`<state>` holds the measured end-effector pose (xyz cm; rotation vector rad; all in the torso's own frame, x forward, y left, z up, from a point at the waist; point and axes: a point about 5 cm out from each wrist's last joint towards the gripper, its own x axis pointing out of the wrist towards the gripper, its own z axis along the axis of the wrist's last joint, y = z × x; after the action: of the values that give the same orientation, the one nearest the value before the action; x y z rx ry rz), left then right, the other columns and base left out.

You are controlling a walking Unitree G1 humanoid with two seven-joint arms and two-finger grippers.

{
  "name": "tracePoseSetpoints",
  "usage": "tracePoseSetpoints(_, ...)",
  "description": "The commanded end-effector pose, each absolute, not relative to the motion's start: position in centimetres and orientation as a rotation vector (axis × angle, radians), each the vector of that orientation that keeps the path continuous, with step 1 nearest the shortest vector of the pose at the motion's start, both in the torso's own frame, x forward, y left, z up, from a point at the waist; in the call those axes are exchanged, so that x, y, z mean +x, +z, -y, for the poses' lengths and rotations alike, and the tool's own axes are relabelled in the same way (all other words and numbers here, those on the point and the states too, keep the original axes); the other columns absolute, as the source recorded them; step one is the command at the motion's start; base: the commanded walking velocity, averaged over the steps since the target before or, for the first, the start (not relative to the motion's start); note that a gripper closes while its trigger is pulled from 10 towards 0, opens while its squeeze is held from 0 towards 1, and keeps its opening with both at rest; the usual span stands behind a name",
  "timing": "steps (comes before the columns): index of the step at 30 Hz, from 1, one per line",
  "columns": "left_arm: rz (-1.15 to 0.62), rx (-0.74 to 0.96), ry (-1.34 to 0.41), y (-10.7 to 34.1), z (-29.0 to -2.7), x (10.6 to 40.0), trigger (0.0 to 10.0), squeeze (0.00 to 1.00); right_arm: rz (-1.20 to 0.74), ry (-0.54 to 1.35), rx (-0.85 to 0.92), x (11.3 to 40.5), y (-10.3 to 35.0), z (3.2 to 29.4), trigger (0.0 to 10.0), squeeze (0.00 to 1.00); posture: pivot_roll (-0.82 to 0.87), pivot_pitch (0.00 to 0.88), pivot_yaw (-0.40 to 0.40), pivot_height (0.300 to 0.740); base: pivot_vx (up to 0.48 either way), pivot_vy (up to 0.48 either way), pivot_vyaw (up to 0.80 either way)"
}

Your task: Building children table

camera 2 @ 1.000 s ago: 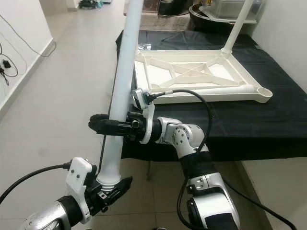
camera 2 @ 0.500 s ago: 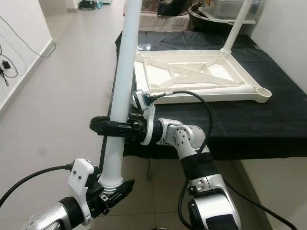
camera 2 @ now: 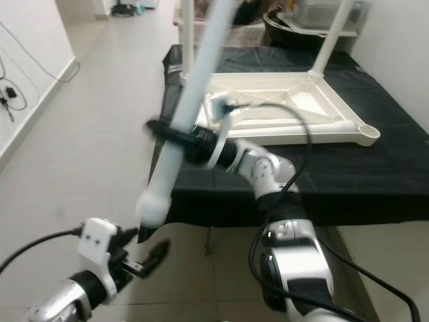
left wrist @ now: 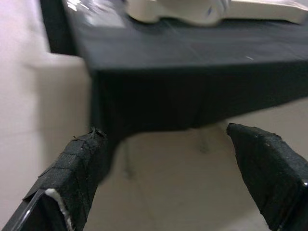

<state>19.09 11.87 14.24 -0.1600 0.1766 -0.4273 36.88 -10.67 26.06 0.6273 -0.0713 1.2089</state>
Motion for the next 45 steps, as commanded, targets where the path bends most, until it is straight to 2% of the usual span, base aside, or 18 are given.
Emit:
tracePoseSetpoints(1, -0.157, -0.152, -0.350, 14.2, -12.5, 19.5, 10.0, 0.00, 0.127, 1.045, 0.625, 38.0, 26.7, 11.6, 0.0, 0.00, 0.04, 0.099, -0.041, 0.740, 0.000, 0.000, 0.00)
tracePoseSetpoints(2, -0.157, -0.152, -0.350, 14.2, -12.5, 19.5, 10.0, 0.00, 0.127, 1.045, 0.625, 38.0, 26.7, 11.6, 0.0, 0.00, 0.04, 0.099, -0.041, 0.740, 0.000, 0.000, 0.00)
tracePoseSetpoints(3, -0.136, -0.152, -0.317, 14.5, -12.8, 19.7, 10.0, 0.00, 0.164, 0.953, 0.594, 38.5, 27.1, 12.0, 1.0, 0.00, 0.04, 0.099, -0.041, 0.740, 0.000, 0.000, 0.00)
tracePoseSetpoints(4, -0.091, -0.129, -0.247, 15.1, -13.4, 20.2, 10.0, 0.00, 0.197, 0.798, 0.511, 39.2, 27.4, 12.3, 10.0, 0.00, 0.04, 0.099, -0.038, 0.740, 0.000, 0.000, 0.00)
tracePoseSetpoints(6, -0.091, -0.129, -0.247, 15.1, -13.4, 20.2, 10.0, 0.00, 0.197, 0.798, 0.511, 39.2, 27.4, 12.3, 10.0, 0.00, 0.04, 0.099, -0.038, 0.740, 0.000, 0.000, 0.00)
tracePoseSetpoints(8, -0.010, -0.063, -0.100, 16.2, -15.2, 21.2, 10.0, 0.00, 0.291, 0.609, 0.351, 39.5, 28.0, 12.6, 10.0, 0.00, 0.04, 0.099, -0.038, 0.740, 0.000, 0.000, 0.00)
tracePoseSetpoints(9, -0.010, -0.063, -0.100, 16.2, -15.2, 21.2, 10.0, 0.00, 0.291, 0.609, 0.351, 39.5, 28.0, 12.6, 10.0, 0.00, 0.04, 0.099, -0.038, 0.740, 0.000, 0.000, 0.00)
tracePoseSetpoints(10, 0.072, -0.042, 0.022, 17.5, -17.0, 22.0, 10.0, 0.00, 0.380, 0.479, 0.246, 39.5, 28.7, 12.9, 10.0, 0.00, 0.04, 0.100, -0.043, 0.740, 0.000, 0.000, 0.00)
tracePoseSetpoints(15, 0.135, -0.024, 0.109, 18.5, -18.3, 22.5, 10.0, 0.00, 0.436, 0.395, 0.238, 39.8, 28.9, 13.0, 10.0, 0.00, 0.04, 0.100, -0.043, 0.740, 0.050, 0.000, 0.00)
tracePoseSetpoints(26, 0.134, 0.009, 0.106, 18.3, -18.2, 22.8, 10.0, 0.00, 0.478, 0.416, 0.224, 39.3, 28.6, 10.9, 10.0, 0.00, 0.03, 0.107, -0.041, 0.740, 0.308, 0.000, 0.00)
tracePoseSetpoints(38, 0.121, -0.016, 0.086, 17.8, -17.7, 22.6, 10.0, 0.00, 0.484, 0.404, 0.228, 39.3, 28.2, 10.6, 10.0, 0.00, 0.03, 0.109, -0.045, 0.740, 0.320, 0.000, 0.00)
tracePoseSetpoints(45, 0.112, -0.017, 0.092, 17.5, -17.7, 22.7, 10.0, 0.00, 0.487, 0.415, 0.224, 39.4, 28.2, 10.3, 10.0, 0.00, 0.03, 0.105, -0.043, 0.740, 0.000, 0.000, 0.00)
